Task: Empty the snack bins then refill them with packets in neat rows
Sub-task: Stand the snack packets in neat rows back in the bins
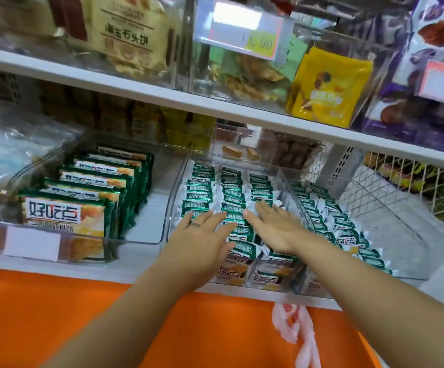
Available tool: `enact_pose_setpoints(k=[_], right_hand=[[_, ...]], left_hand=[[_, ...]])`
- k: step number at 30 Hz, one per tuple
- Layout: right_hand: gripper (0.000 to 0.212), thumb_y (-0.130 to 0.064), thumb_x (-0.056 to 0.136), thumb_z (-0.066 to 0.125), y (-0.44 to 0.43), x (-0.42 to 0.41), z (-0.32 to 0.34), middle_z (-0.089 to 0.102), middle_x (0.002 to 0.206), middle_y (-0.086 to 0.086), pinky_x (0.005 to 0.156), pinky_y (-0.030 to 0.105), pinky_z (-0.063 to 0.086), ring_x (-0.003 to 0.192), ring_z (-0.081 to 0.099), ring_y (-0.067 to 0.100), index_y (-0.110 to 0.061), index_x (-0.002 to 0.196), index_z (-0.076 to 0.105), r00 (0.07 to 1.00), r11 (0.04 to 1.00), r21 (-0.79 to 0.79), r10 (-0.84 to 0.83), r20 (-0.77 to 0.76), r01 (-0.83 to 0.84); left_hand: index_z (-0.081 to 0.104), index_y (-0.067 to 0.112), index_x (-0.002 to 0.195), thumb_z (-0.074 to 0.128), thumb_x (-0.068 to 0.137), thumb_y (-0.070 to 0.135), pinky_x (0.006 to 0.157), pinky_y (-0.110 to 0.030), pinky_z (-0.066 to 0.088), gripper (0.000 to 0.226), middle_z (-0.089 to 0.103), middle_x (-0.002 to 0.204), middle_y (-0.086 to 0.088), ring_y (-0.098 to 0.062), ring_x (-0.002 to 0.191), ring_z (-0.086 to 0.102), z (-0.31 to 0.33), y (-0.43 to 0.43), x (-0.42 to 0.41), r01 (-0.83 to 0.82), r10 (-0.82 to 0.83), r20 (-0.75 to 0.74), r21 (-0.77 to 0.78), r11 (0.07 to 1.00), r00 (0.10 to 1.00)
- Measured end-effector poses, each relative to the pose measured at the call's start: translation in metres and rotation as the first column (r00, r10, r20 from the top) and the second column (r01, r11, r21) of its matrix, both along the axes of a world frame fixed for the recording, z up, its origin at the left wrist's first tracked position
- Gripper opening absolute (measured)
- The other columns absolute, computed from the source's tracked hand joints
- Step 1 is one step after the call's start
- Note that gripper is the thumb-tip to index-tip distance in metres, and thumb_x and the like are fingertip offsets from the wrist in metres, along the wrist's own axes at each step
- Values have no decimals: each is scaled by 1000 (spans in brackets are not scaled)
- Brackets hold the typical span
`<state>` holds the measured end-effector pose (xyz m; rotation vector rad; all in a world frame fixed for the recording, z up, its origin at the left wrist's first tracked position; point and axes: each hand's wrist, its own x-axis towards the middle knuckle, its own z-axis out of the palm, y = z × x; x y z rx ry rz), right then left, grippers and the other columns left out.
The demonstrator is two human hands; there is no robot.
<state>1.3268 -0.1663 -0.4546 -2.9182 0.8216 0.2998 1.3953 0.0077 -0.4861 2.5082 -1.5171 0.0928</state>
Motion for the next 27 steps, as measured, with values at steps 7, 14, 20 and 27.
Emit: enact_pose_setpoints(k=[7, 14, 20, 27], right_hand=[[59, -47, 102, 10, -18, 18, 20, 2, 161, 7, 118, 36, 2, 148, 3, 24, -19, 153, 11, 991, 997, -77, 37, 132, -27], [75, -63, 95, 4, -35, 51, 16, 6, 160, 9, 119, 44, 12, 147, 8, 28, -17, 153, 10, 960, 997, -37, -75, -271, 67], [58, -42, 103, 16, -45, 71, 37, 20, 156, 17, 108, 33, 29, 139, 28, 31, -8, 150, 20, 999, 992, -120, -45, 0, 45], [54, -36, 105, 13, -52, 90, 21, 39, 144, 22, 106, 36, 29, 133, 38, 32, -5, 139, 40, 985, 993, 2, -114, -129, 115]], left_hand=[[34, 35, 144, 27, 103, 40, 116, -36, 13, 42, 32, 151, 13, -12, 138, 27, 11, -10, 18, -26, 9, -92, -193, 981, 996], [34, 34, 144, 31, 102, 38, 117, -43, 12, 42, 32, 151, 12, -13, 139, 26, 14, -22, 34, -40, 14, -141, -178, 983, 990], [37, 31, 141, 34, 101, 37, 114, -43, 18, 41, 40, 145, 7, -19, 132, 36, 16, -26, 38, -43, 13, -163, -185, 982, 987], [39, 28, 139, 33, 101, 37, 111, -44, 20, 39, 42, 143, 5, -19, 130, 38, 17, -25, 43, -48, 15, -179, -179, 983, 984]])
